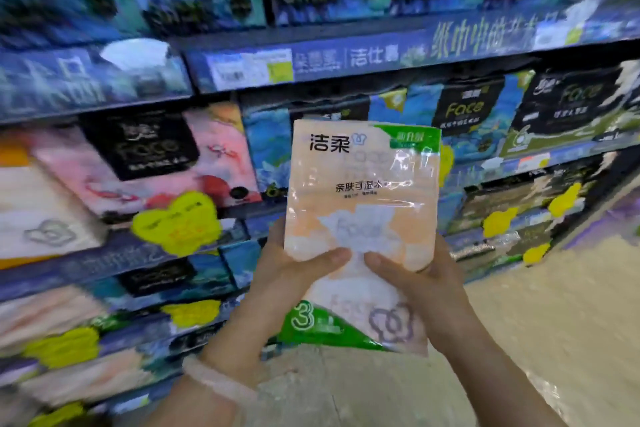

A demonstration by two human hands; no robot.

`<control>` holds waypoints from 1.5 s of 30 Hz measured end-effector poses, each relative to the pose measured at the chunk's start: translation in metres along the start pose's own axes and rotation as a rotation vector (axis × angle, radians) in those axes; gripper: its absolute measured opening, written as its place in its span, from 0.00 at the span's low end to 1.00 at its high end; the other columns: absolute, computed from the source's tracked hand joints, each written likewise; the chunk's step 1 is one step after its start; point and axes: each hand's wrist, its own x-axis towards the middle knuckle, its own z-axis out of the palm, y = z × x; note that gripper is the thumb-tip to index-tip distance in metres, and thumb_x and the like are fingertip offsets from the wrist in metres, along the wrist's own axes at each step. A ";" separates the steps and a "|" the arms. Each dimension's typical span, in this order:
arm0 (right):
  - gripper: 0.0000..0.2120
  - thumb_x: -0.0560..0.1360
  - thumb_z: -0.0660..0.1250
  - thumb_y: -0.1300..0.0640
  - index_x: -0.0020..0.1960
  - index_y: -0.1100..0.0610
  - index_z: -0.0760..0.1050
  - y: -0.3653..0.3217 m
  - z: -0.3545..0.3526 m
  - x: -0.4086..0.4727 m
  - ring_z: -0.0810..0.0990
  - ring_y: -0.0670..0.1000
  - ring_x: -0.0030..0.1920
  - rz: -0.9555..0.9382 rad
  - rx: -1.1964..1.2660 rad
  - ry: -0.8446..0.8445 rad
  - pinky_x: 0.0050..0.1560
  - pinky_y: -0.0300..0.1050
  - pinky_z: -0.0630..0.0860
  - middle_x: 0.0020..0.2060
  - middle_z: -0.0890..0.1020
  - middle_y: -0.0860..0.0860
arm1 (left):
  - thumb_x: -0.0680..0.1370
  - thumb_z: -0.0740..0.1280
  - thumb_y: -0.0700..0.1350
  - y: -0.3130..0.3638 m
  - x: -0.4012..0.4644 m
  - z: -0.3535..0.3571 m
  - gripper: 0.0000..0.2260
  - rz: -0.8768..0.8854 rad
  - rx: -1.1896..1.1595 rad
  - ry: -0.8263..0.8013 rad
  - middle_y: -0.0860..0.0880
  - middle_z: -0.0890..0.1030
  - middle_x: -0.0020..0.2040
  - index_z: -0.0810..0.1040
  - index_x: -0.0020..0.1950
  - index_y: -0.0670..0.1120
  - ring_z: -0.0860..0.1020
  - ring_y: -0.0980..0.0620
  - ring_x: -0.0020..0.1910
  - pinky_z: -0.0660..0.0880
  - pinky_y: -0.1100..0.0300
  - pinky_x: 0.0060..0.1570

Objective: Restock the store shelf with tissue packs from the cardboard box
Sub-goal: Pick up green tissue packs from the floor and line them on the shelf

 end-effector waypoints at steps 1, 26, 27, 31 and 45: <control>0.22 0.58 0.79 0.61 0.51 0.57 0.80 -0.008 0.022 -0.007 0.85 0.56 0.46 -0.015 -0.008 -0.036 0.45 0.52 0.82 0.44 0.86 0.55 | 0.63 0.79 0.38 0.009 -0.008 -0.022 0.27 0.021 0.001 0.016 0.54 0.84 0.45 0.74 0.57 0.53 0.83 0.57 0.43 0.79 0.65 0.38; 0.43 0.43 0.81 0.37 0.56 0.43 0.75 -0.141 0.565 -0.106 0.80 0.33 0.50 -0.434 -0.005 -0.820 0.47 0.32 0.73 0.48 0.82 0.34 | 0.51 0.79 0.53 0.198 -0.169 -0.522 0.27 0.444 0.130 0.821 0.61 0.80 0.43 0.75 0.47 0.58 0.77 0.75 0.36 0.68 0.80 0.30; 0.40 0.46 0.82 0.40 0.56 0.42 0.74 -0.146 0.582 -0.108 0.79 0.32 0.49 -0.456 0.007 -0.860 0.47 0.30 0.74 0.48 0.82 0.34 | 0.48 0.78 0.56 0.201 -0.171 -0.536 0.30 0.455 0.131 0.842 0.59 0.82 0.44 0.76 0.49 0.57 0.78 0.72 0.38 0.70 0.78 0.31; 0.28 0.57 0.81 0.53 0.53 0.46 0.73 -0.164 0.653 -0.114 0.82 0.37 0.46 -0.459 0.054 -0.923 0.43 0.29 0.76 0.45 0.84 0.40 | 0.53 0.79 0.49 0.218 -0.173 -0.592 0.29 0.504 0.039 0.872 0.53 0.86 0.41 0.78 0.52 0.50 0.85 0.55 0.38 0.77 0.66 0.32; 0.35 0.63 0.79 0.61 0.64 0.47 0.66 -0.181 0.806 -0.080 0.79 0.48 0.52 -0.676 0.049 -0.500 0.41 0.28 0.71 0.51 0.79 0.41 | 0.61 0.74 0.60 0.283 -0.073 -0.742 0.37 0.901 0.497 0.976 0.51 0.71 0.69 0.63 0.67 0.65 0.72 0.52 0.67 0.71 0.65 0.58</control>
